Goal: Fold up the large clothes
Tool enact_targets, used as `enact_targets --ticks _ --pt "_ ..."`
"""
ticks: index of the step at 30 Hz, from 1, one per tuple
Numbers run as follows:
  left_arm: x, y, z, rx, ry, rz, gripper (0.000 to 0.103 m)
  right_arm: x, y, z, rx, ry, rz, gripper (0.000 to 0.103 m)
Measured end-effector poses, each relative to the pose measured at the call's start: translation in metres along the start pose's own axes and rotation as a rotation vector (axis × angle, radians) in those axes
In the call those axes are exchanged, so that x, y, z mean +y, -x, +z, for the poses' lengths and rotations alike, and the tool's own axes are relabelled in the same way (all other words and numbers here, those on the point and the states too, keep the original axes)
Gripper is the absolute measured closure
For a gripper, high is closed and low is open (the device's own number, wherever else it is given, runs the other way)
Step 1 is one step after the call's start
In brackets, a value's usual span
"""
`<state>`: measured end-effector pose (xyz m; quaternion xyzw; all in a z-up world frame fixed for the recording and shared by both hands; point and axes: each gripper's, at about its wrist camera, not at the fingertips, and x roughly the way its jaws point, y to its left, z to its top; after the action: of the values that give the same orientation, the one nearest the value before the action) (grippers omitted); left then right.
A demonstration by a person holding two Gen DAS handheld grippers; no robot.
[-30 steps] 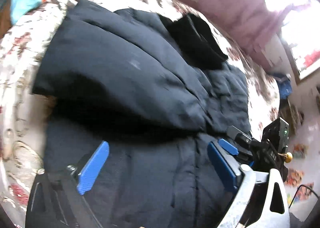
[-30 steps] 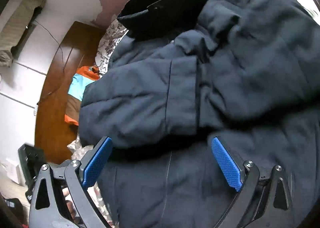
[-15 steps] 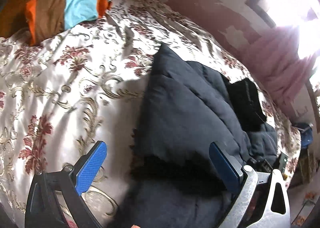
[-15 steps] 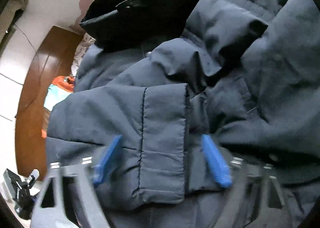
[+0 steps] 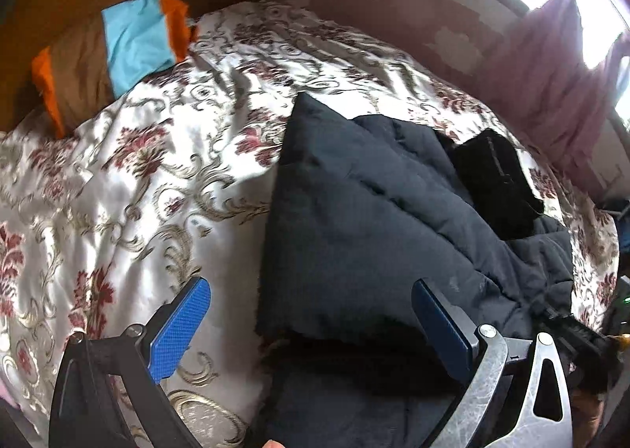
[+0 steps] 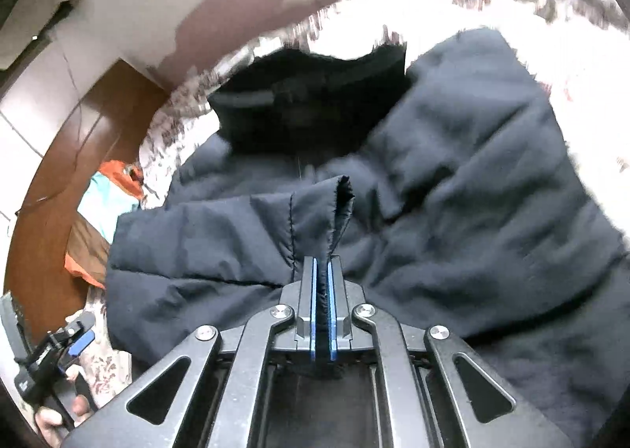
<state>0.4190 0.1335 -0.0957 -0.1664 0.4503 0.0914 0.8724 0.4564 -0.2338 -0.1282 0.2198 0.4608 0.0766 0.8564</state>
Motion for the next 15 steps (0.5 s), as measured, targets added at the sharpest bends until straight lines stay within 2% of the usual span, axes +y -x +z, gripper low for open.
enact_targets --ticks 5,9,12,15 --pt "-0.022 0.002 0.007 0.01 -0.034 -0.011 0.0 -0.008 0.052 0.034 -0.119 0.053 -0.066 0.099" --pt "-0.038 0.005 0.011 -0.004 -0.053 -0.045 0.0 -0.037 0.085 0.058 -0.199 0.059 -0.153 0.099" --pt "-0.051 0.004 0.013 -0.016 -0.086 -0.047 0.0 -0.062 0.098 0.063 -0.225 0.056 -0.23 0.099" --pt "-0.068 -0.006 0.015 -0.002 -0.145 -0.021 0.0 -0.08 0.087 0.063 -0.2 0.041 -0.295 0.099"
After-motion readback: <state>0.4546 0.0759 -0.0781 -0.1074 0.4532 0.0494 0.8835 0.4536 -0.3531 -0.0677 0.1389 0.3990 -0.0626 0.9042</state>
